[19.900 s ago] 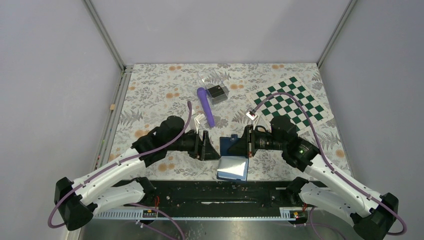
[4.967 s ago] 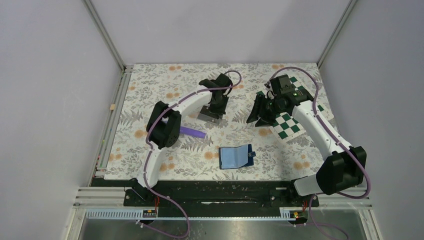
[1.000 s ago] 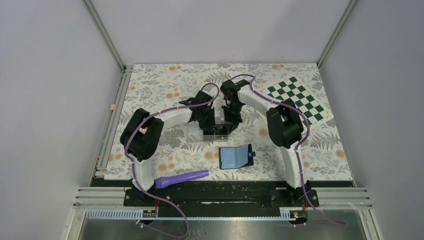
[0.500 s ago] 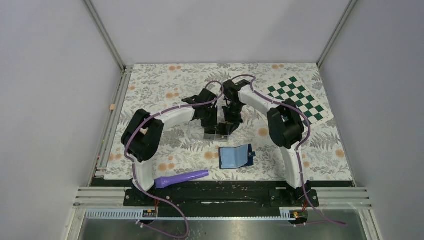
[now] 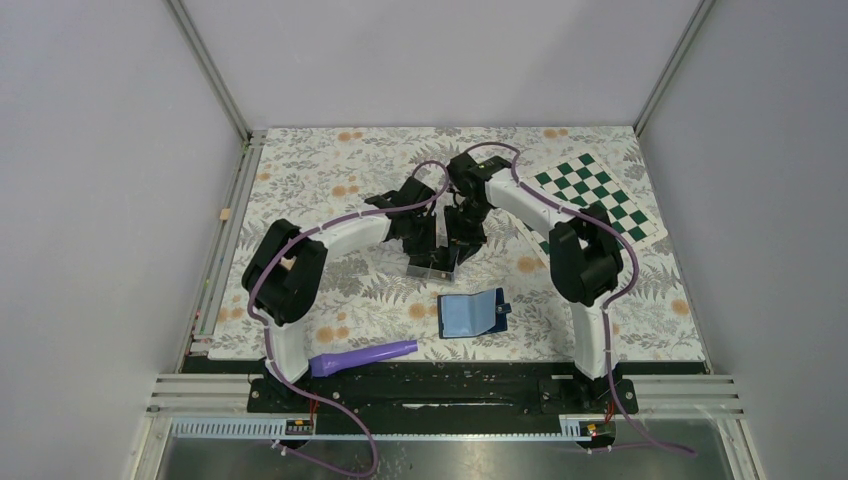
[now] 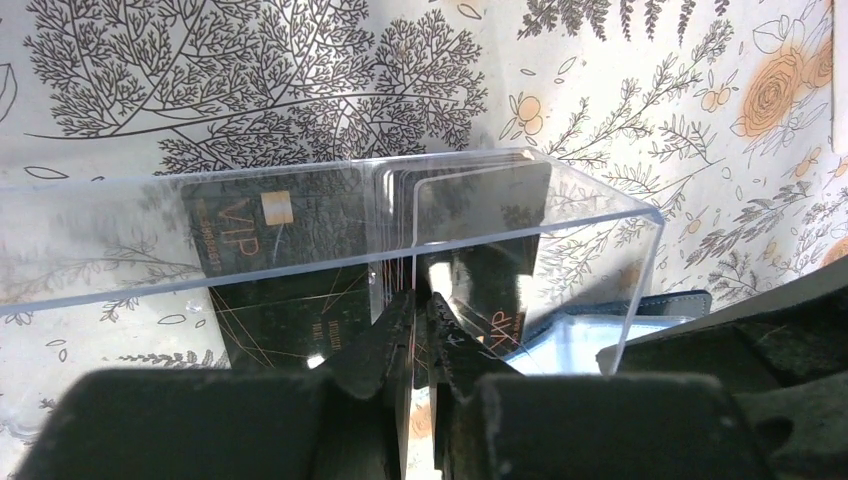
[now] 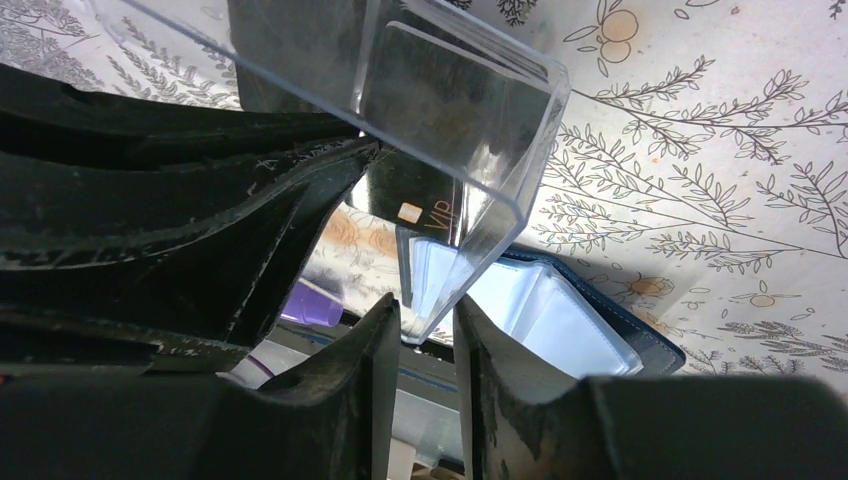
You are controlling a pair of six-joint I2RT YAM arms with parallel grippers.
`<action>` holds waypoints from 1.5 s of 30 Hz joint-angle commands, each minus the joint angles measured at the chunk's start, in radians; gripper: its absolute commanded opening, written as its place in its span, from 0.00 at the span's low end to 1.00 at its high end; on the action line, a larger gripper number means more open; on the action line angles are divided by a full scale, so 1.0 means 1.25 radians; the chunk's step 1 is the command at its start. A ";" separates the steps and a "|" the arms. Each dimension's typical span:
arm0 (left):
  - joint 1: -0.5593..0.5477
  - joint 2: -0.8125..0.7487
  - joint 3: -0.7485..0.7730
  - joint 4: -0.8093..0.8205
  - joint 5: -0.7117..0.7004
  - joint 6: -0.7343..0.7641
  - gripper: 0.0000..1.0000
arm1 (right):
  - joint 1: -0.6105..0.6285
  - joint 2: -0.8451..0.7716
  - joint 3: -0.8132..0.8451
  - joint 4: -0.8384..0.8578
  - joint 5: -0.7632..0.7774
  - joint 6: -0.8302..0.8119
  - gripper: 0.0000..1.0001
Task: Put the credit cards into the card holder
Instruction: Pick up the credit card from the storage box.
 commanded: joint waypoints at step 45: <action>-0.032 -0.053 -0.056 0.197 0.163 -0.036 0.16 | -0.035 -0.051 -0.081 0.070 -0.026 0.003 0.29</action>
